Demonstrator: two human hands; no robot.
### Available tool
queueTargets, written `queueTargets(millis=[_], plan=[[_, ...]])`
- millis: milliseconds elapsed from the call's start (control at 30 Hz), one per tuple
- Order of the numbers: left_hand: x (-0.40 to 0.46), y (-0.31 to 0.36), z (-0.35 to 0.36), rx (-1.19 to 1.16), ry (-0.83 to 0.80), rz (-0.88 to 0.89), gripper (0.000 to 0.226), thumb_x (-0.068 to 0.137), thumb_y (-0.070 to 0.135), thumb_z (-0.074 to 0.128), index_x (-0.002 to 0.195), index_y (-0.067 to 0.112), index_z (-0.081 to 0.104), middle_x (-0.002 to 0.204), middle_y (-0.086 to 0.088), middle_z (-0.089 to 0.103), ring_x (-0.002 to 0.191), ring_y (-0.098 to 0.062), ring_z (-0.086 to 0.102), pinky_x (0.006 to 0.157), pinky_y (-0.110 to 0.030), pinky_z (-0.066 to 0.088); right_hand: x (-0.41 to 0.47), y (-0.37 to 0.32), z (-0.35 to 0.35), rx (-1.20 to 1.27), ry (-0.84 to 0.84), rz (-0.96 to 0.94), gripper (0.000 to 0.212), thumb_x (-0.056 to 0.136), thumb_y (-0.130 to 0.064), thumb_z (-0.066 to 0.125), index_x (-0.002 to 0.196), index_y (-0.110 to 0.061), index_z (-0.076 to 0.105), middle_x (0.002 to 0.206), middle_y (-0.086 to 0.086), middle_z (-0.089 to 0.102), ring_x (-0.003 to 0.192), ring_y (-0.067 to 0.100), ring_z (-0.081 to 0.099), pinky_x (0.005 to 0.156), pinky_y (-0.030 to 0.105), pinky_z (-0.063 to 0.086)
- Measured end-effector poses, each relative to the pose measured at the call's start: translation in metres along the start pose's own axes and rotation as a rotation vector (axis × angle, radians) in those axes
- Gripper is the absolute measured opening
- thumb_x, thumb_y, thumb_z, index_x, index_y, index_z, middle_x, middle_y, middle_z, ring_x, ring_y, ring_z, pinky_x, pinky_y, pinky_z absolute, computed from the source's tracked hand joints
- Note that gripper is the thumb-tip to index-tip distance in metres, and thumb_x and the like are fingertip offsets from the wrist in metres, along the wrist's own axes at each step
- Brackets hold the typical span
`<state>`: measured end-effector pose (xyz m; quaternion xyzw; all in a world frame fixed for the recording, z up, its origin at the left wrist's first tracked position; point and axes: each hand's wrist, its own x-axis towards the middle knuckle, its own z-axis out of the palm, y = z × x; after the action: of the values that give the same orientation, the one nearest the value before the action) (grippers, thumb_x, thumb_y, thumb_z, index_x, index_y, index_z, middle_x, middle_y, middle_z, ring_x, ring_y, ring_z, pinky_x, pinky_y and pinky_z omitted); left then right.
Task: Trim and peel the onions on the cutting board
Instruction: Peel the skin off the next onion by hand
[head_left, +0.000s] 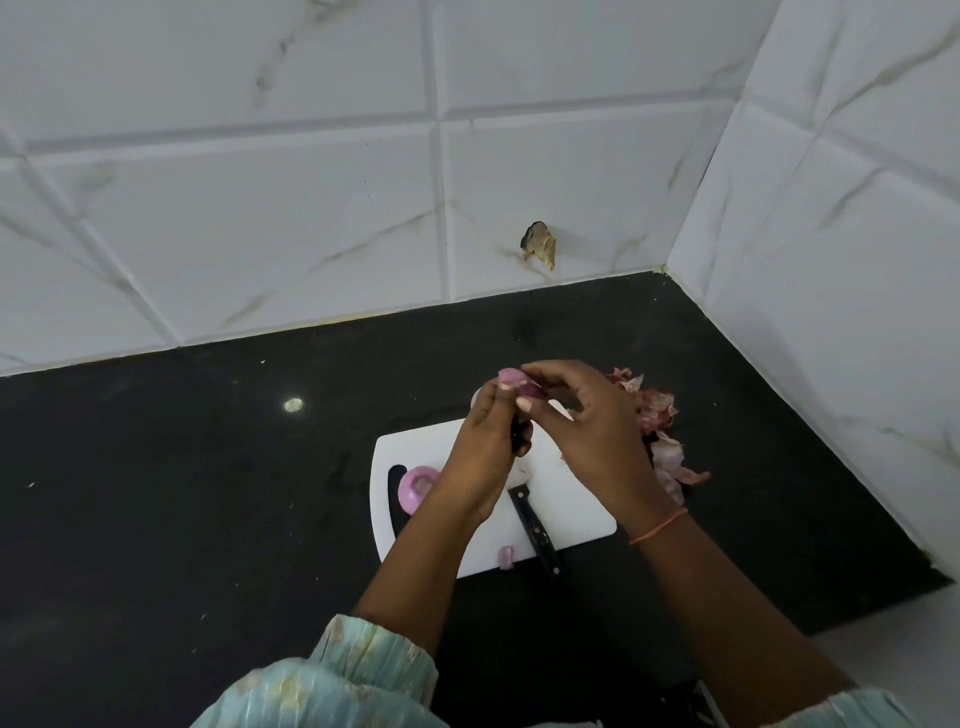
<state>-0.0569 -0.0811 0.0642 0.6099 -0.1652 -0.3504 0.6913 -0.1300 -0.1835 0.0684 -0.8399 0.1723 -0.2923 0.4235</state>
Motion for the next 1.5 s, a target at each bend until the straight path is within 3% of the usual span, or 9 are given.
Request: queueTargets(millis=[100, 333, 567, 700, 833, 967, 1133, 1300, 1500], plan=[[-0.001, -0.001, 0.005, 0.02, 0.035, -0.008, 0.041, 0.107, 0.042, 0.031, 0.122, 0.01, 0.052, 0.083, -0.005, 0.05, 0.069, -0.012, 0.045, 0.064, -0.028, 0.041, 0.001, -0.001, -0.001, -0.092, 0.041, -0.032, 0.024, 0.088, -0.029, 0.068, 0.112, -0.027, 0.068, 0.105, -0.013, 0.068, 0.1, 0.005, 0.062, 0.09, 0.032, 0.053], [0.001, -0.002, 0.001, 0.061, 0.062, 0.013, 0.036, 0.106, 0.044, 0.029, 0.13, 0.023, 0.046, 0.097, -0.009, 0.059, 0.07, -0.013, 0.05, 0.064, -0.026, 0.045, -0.002, 0.001, -0.009, -0.135, 0.023, -0.079, 0.028, 0.092, -0.012, 0.064, 0.119, -0.016, 0.058, 0.11, -0.009, 0.065, 0.101, 0.004, 0.064, 0.085, 0.015, 0.053], [0.003, 0.003, -0.001, -0.066, 0.036, -0.03, 0.04, 0.107, 0.042, 0.028, 0.132, 0.017, 0.045, 0.094, -0.013, 0.054, 0.064, -0.012, 0.047, 0.059, -0.026, 0.041, 0.0, -0.01, -0.013, 0.415, 0.25, 0.339, 0.009, 0.091, 0.001, 0.06, 0.089, -0.008, 0.06, 0.09, 0.013, 0.065, 0.072, 0.02, 0.07, 0.059, 0.021, 0.055], [0.002, 0.005, 0.0, -0.074, 0.022, -0.041, 0.041, 0.106, 0.043, 0.028, 0.133, 0.015, 0.043, 0.089, -0.01, 0.052, 0.064, -0.013, 0.048, 0.059, -0.027, 0.041, 0.0, -0.018, -0.015, 0.77, 0.127, 0.528, 0.019, 0.094, -0.006, 0.058, 0.093, -0.015, 0.074, 0.104, 0.008, 0.072, 0.092, 0.022, 0.071, 0.067, 0.025, 0.056], [0.002, 0.008, -0.005, -0.152, 0.025, -0.063, 0.043, 0.106, 0.043, 0.029, 0.131, 0.011, 0.044, 0.086, -0.01, 0.054, 0.061, -0.013, 0.048, 0.057, -0.028, 0.039, -0.006, -0.012, -0.025, 0.127, 0.001, 0.102, 0.021, 0.079, -0.026, 0.076, 0.099, -0.022, 0.073, 0.095, -0.004, 0.068, 0.087, 0.005, 0.065, 0.072, 0.012, 0.051], [0.002, 0.011, -0.005, -0.17, 0.029, -0.094, 0.041, 0.106, 0.04, 0.033, 0.131, 0.01, 0.045, 0.086, -0.012, 0.055, 0.059, -0.013, 0.049, 0.057, -0.028, 0.04, -0.005, -0.003, -0.022, -0.113, 0.055, -0.048, 0.013, 0.083, -0.018, 0.075, 0.095, -0.014, 0.075, 0.089, -0.004, 0.067, 0.083, 0.007, 0.063, 0.072, 0.016, 0.051], [0.002, 0.013, -0.003, -0.34, 0.042, -0.167, 0.04, 0.106, 0.041, 0.037, 0.118, 0.008, 0.055, 0.077, -0.01, 0.055, 0.056, -0.014, 0.046, 0.05, -0.025, 0.038, -0.003, -0.01, -0.012, 0.112, 0.041, 0.196, 0.004, 0.089, -0.013, 0.066, 0.091, -0.011, 0.068, 0.085, -0.001, 0.07, 0.079, 0.008, 0.067, 0.063, 0.012, 0.049], [0.003, 0.013, -0.002, -0.717, 0.001, -0.3, 0.045, 0.104, 0.045, 0.038, 0.093, 0.006, 0.057, 0.073, -0.009, 0.054, 0.048, -0.011, 0.04, 0.041, -0.02, 0.033, 0.003, -0.021, -0.013, 0.707, 0.159, 0.591, 0.006, 0.09, -0.005, 0.064, 0.085, -0.004, 0.068, 0.081, 0.012, 0.072, 0.073, 0.019, 0.069, 0.056, 0.019, 0.053], [0.002, 0.012, -0.006, -0.783, -0.112, -0.291, 0.046, 0.1, 0.041, 0.039, 0.116, -0.001, 0.051, 0.072, -0.008, 0.061, 0.053, -0.011, 0.044, 0.045, -0.02, 0.036, 0.001, 0.006, -0.019, 0.235, 0.25, 0.474, 0.008, 0.087, -0.011, 0.069, 0.091, -0.005, 0.066, 0.081, 0.01, 0.072, 0.064, 0.009, 0.069, 0.055, 0.021, 0.054]])
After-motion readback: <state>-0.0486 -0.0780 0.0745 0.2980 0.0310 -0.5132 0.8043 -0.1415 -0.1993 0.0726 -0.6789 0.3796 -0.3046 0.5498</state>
